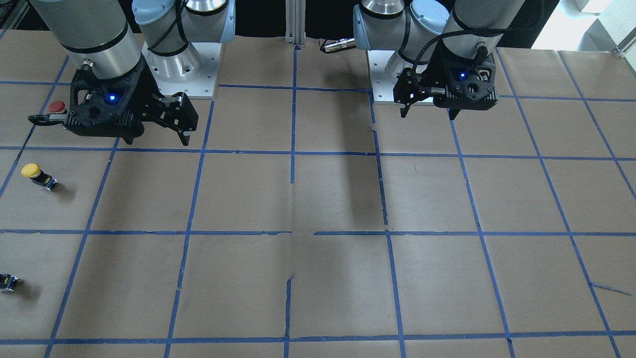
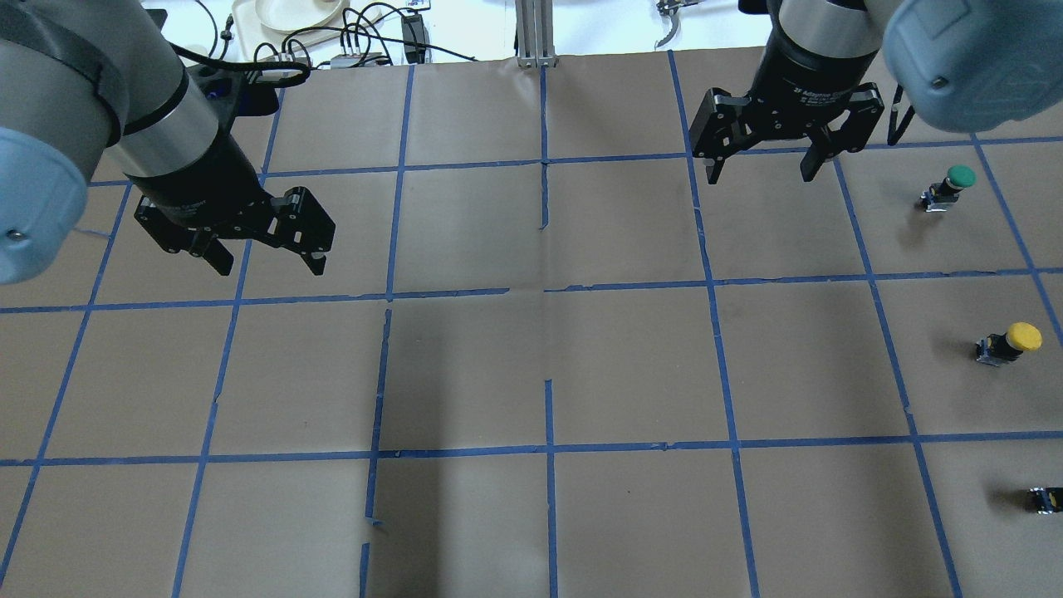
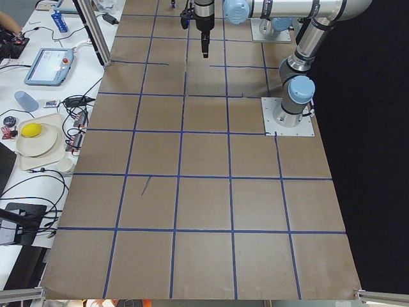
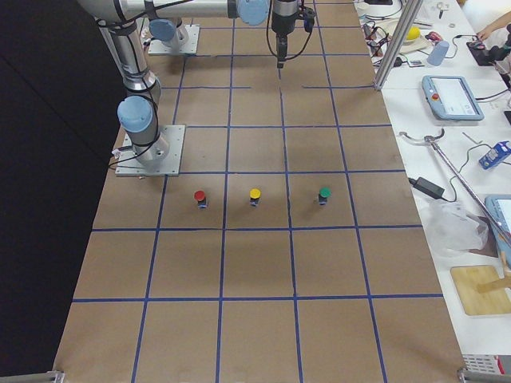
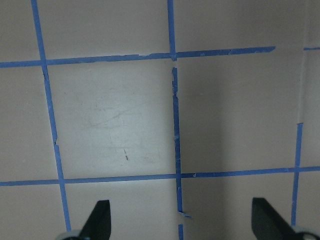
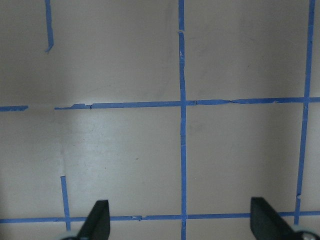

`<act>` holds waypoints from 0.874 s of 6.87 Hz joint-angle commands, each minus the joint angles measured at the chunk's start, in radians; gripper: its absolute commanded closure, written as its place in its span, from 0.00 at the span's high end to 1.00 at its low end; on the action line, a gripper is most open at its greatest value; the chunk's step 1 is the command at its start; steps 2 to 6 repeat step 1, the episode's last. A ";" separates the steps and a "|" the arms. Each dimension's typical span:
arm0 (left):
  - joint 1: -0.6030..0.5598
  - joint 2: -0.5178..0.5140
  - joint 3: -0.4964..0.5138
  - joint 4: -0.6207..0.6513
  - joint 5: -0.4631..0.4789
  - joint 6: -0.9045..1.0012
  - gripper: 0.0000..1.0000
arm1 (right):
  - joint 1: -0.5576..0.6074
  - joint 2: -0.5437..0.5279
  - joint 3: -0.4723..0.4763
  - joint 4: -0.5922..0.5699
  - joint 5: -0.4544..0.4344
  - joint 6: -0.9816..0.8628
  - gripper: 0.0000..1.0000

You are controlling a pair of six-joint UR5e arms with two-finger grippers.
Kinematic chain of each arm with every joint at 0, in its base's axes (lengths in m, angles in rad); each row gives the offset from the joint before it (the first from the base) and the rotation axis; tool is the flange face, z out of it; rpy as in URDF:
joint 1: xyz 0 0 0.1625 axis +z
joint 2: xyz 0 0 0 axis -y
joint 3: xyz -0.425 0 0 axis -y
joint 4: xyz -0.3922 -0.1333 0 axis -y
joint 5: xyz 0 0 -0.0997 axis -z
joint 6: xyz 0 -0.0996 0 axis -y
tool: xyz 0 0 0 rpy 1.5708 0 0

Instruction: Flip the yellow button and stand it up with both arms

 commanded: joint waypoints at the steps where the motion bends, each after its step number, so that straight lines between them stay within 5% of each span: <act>1: 0.000 0.000 0.000 0.000 0.000 0.000 1.00 | 0.000 -0.003 0.002 0.000 -0.002 0.000 1.00; 6: 0.000 0.000 0.000 0.000 0.000 0.000 1.00 | 0.000 -0.003 0.002 0.000 -0.002 0.000 1.00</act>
